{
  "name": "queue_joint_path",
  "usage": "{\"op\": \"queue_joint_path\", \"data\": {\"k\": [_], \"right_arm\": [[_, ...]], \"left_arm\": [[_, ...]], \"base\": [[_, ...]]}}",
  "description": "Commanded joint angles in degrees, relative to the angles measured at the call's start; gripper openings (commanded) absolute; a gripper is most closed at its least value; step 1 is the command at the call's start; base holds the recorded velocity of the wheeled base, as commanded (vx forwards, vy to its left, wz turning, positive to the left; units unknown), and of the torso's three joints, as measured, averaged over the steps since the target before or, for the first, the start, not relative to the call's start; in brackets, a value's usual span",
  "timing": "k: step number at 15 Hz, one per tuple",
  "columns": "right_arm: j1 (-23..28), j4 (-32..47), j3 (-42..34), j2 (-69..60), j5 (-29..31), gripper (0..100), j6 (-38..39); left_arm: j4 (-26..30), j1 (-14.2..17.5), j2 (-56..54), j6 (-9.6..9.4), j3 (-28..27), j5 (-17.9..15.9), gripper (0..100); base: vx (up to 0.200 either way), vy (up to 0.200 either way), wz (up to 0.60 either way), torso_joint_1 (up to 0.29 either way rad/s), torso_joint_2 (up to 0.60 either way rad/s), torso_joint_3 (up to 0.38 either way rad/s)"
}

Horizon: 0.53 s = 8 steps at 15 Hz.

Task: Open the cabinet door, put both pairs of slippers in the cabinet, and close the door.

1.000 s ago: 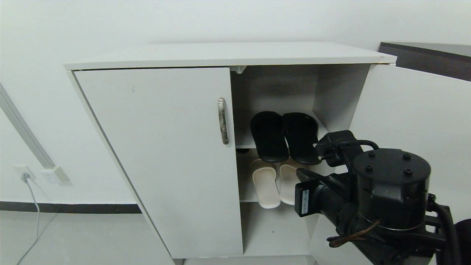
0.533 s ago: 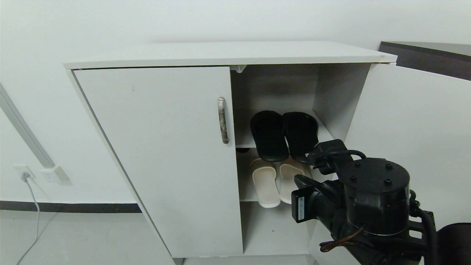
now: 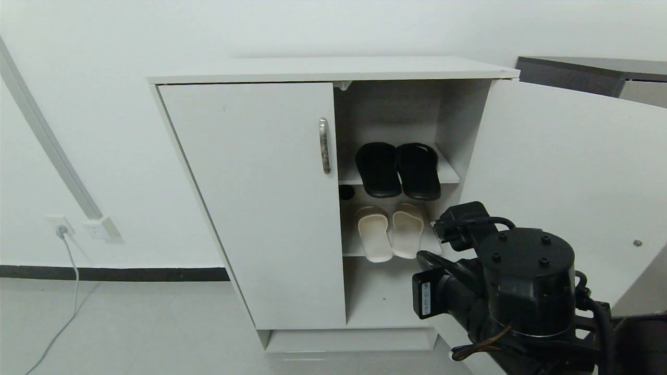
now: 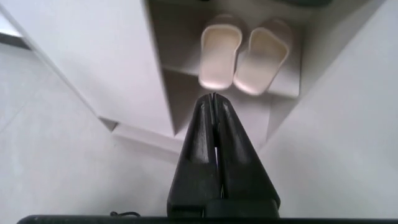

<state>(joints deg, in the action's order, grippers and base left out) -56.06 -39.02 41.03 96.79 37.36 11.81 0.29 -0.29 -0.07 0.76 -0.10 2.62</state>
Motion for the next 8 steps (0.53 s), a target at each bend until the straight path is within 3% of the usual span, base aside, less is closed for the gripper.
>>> {"op": "queue_joint_path", "data": {"k": [1,3,8], "right_arm": [[0.17,-0.44,-0.69,0.41,-0.10,0,-0.12],[0.34,-0.88,-0.96,0.59,-0.01,0,-0.30],[0.34,-0.97,-1.39,0.77,-0.01,0,-0.47]], "left_arm": [[-0.03,0.03,0.07,0.04,0.01,0.02,0],[-0.03,0.03,0.07,0.04,0.01,0.02,0],[-0.03,0.03,0.07,0.04,0.01,0.10,0]], "base": [[-0.200,0.000,0.00,-0.002,0.01,-0.002],[-0.200,0.000,0.00,0.002,0.00,0.000],[0.000,0.000,0.00,0.000,0.00,0.000]]}}
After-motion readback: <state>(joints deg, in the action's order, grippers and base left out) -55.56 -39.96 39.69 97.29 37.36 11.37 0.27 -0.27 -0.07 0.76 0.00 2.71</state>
